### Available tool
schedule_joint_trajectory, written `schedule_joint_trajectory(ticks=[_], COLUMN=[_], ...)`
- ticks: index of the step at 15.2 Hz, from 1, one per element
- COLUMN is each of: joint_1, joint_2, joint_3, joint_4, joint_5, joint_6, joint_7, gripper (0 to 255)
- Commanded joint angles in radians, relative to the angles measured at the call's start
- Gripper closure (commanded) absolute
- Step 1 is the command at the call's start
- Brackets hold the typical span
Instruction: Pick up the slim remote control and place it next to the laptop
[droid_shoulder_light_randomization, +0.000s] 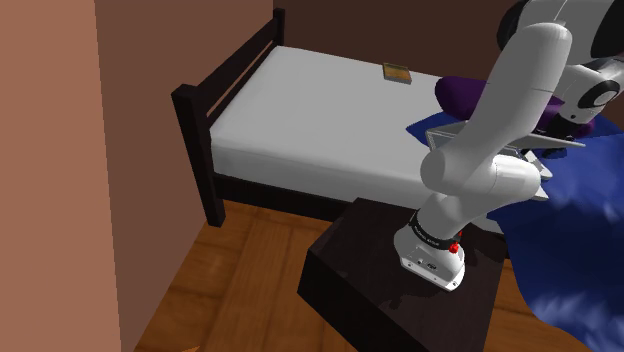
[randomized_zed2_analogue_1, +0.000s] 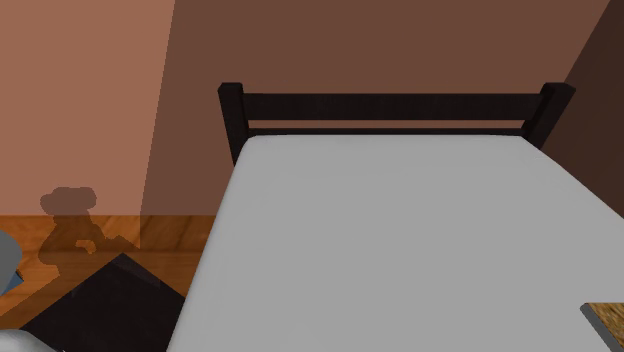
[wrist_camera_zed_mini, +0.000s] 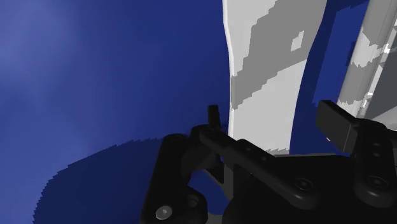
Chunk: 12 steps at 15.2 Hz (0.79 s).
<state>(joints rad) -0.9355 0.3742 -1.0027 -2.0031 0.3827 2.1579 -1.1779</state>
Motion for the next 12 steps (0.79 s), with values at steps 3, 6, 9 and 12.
schedule_joint_trajectory(ticks=[3,6,9,12], joint_1=[0.001,0.014,0.049,0.048], joint_2=[-0.001,-0.021,-0.074,-0.074], joint_3=[0.000,-0.016,-0.057,-0.056], joint_4=[-0.001,0.012,0.055,0.055], joint_5=[-0.001,-0.023,-0.083,-0.083], joint_6=[-0.001,-0.026,-0.099,-0.099], joint_7=[0.000,0.015,0.054,0.054], gripper=[0,0,0,0])
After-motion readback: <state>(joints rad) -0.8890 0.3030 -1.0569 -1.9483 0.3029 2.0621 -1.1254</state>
